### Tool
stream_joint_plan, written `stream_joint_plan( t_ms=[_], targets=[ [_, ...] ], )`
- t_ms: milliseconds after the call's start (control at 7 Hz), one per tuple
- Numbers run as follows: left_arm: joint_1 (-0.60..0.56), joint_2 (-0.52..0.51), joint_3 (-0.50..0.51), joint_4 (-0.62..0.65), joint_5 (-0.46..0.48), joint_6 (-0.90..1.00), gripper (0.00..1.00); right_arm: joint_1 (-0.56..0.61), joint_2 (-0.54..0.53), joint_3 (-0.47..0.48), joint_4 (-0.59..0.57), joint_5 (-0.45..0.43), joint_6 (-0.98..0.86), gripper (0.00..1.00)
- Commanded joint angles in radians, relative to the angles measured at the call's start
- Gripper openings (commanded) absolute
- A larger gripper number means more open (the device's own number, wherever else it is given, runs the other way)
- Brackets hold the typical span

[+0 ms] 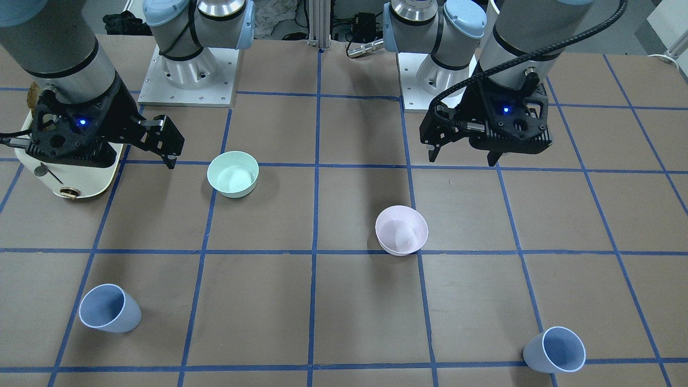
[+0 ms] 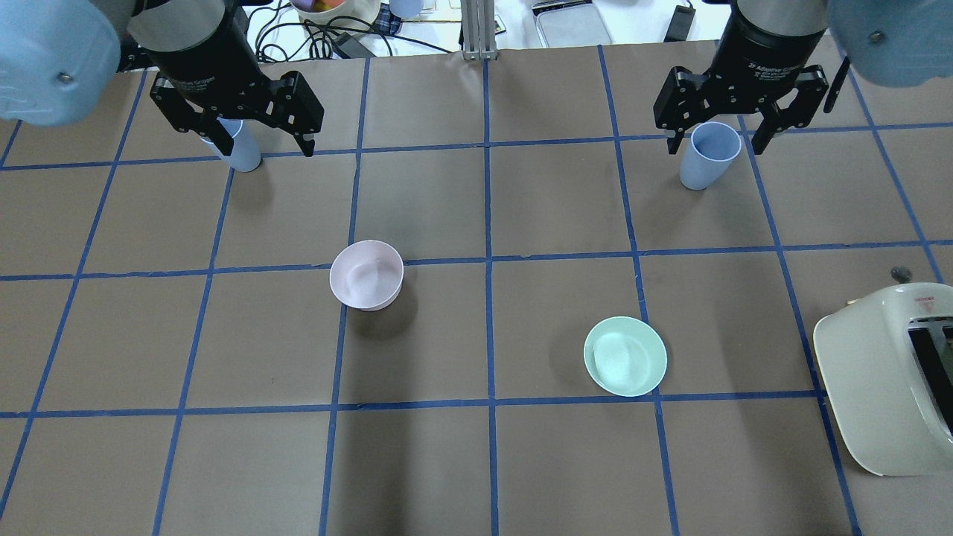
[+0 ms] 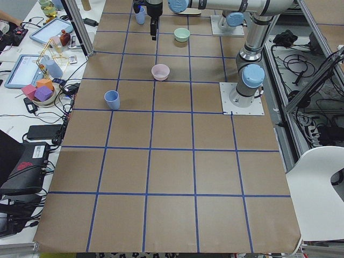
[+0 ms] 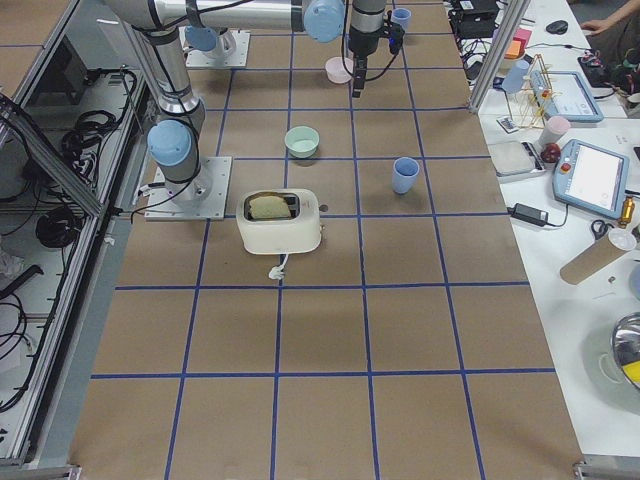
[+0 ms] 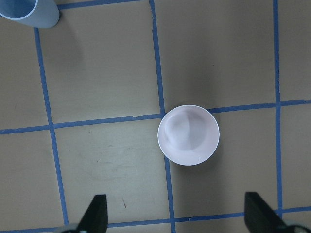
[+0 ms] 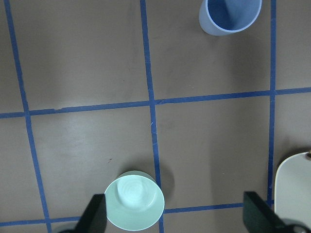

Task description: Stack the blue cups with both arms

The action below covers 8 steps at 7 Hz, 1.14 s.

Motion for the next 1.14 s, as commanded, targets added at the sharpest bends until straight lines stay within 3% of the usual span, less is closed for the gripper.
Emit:
stream_joint_plan(
  t_ms=[0,1000],
  targets=[
    [-0.001,0.003,-0.003,0.002,-0.003,-0.001,1.00,0.001,0.001,0.000,-0.001,0.001,0.001,1.00],
    [-0.005,0.006,0.004,0.000,0.016,0.004,1.00,-0.006,0.007,-0.006,0.031,0.004,0.004,1.00]
  ],
)
